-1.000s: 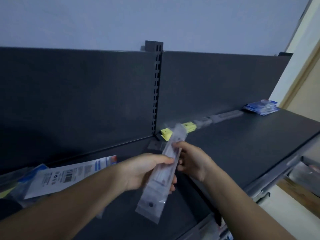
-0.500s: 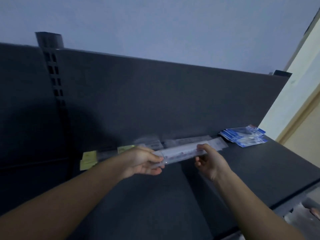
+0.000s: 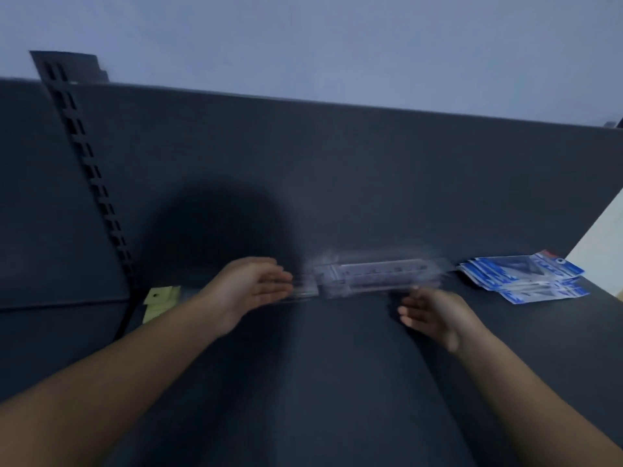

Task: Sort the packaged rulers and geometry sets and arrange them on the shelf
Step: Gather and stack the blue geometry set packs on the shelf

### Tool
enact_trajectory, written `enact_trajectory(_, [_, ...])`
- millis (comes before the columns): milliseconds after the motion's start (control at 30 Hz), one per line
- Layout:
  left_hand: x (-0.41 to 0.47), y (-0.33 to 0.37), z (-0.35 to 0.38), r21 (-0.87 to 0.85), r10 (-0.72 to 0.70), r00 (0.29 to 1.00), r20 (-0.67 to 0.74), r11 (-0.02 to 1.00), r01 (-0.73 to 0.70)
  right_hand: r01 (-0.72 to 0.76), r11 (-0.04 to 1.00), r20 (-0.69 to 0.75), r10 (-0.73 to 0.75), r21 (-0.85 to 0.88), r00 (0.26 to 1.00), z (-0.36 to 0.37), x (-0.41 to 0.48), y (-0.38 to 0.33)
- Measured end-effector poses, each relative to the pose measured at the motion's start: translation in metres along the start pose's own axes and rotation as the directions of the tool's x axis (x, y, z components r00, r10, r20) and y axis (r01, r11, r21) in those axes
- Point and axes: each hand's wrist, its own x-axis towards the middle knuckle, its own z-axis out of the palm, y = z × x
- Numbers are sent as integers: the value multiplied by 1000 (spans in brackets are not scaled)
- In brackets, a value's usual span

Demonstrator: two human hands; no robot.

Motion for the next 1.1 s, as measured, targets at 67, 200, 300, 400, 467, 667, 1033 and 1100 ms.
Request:
enact_trajectory(67, [-11, 4, -25, 9, 8, 1000, -18, 1000, -7, 36, 994, 59, -30, -104, 998, 15, -16, 1])
enact_trajectory(200, [-47, 11, -94, 226, 12, 1000, -7, 974, -10, 159, 936, 281, -69, -313, 957, 81, -59, 3])
enact_trajectory(300, [-85, 14, -155, 476, 22, 1000, -19, 880, -10, 303, 847, 495, -55, -438, 867, 151, -93, 11])
enact_trajectory(400, [-120, 6, -221, 627, 92, 991, -98, 779, -11, 483, 691, 665, -5, -538, 747, 226, -132, 27])
enact_trajectory(467, [-144, -1, -270, 720, 202, 961, -189, 694, -5, 573, 594, 740, 58, -565, 670, 281, -157, 43])
enact_trajectory(667, [-213, -21, -406, 914, 362, 878, -313, 367, 174, 799, 324, 858, 101, -506, 503, 438, -216, 103])
enact_trajectory(1033, [-234, -37, -524, 935, 314, 885, -344, 28, 353, 769, -366, 850, -169, -525, 500, 549, -208, 147])
enact_trajectory(1100, [-232, -35, -534, 878, 254, 851, -459, -16, 478, 766, -482, 903, -169, -426, 396, 552, -203, 141])
